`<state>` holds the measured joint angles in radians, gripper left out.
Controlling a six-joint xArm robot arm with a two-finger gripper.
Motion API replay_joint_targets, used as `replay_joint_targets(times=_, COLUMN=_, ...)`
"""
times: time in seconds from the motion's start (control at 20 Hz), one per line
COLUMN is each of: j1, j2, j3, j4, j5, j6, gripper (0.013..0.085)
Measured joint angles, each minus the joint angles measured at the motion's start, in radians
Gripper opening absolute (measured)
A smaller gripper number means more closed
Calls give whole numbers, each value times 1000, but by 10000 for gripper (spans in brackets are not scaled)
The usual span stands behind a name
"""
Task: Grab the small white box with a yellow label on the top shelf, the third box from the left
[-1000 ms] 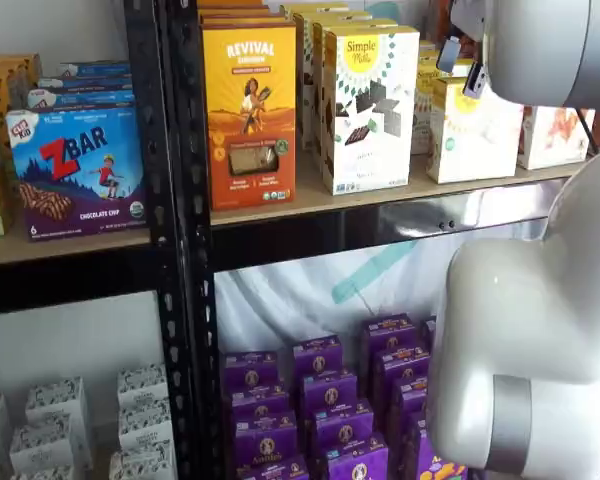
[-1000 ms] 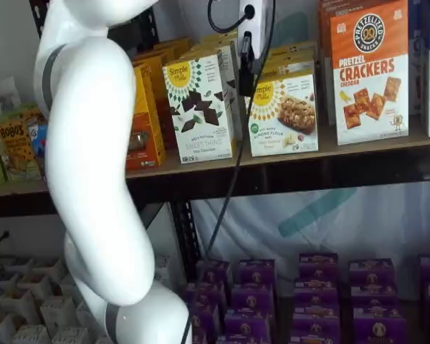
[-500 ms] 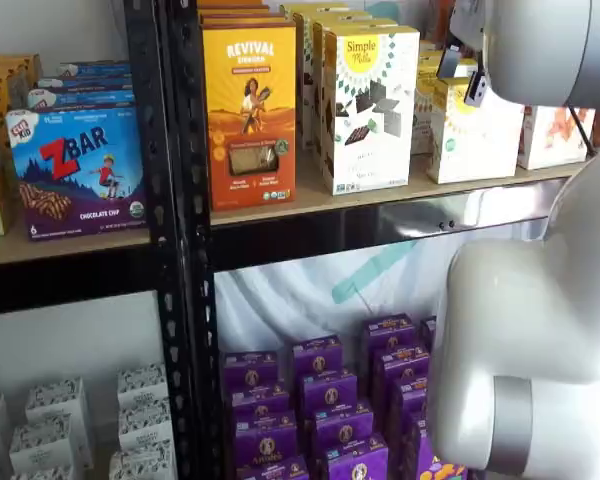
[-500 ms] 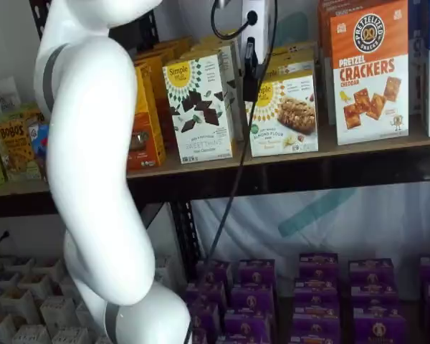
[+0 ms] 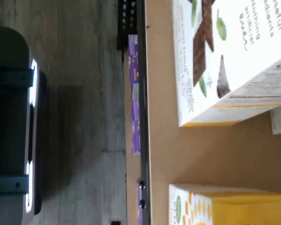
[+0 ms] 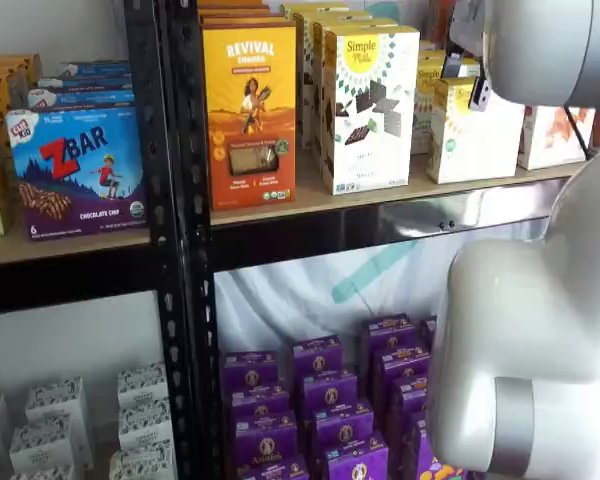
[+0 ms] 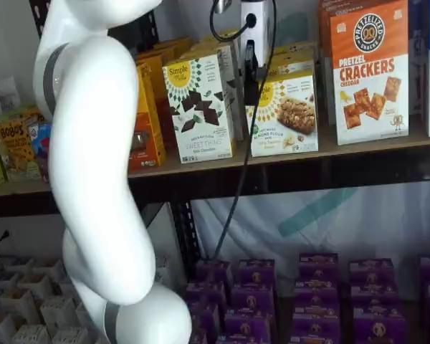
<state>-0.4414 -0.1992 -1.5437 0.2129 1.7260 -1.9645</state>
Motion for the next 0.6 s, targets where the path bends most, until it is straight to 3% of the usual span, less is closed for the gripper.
replay_joint_targets(times=0.25, j1=13, j2=-10, j3=22, j4=-23, j5=-11, j6=6, gripper=850)
replay_joint_targets(times=0.6, j1=16, j2=-49, j3=89, j4=-9, j5=-85, j6=5, gripper=850)
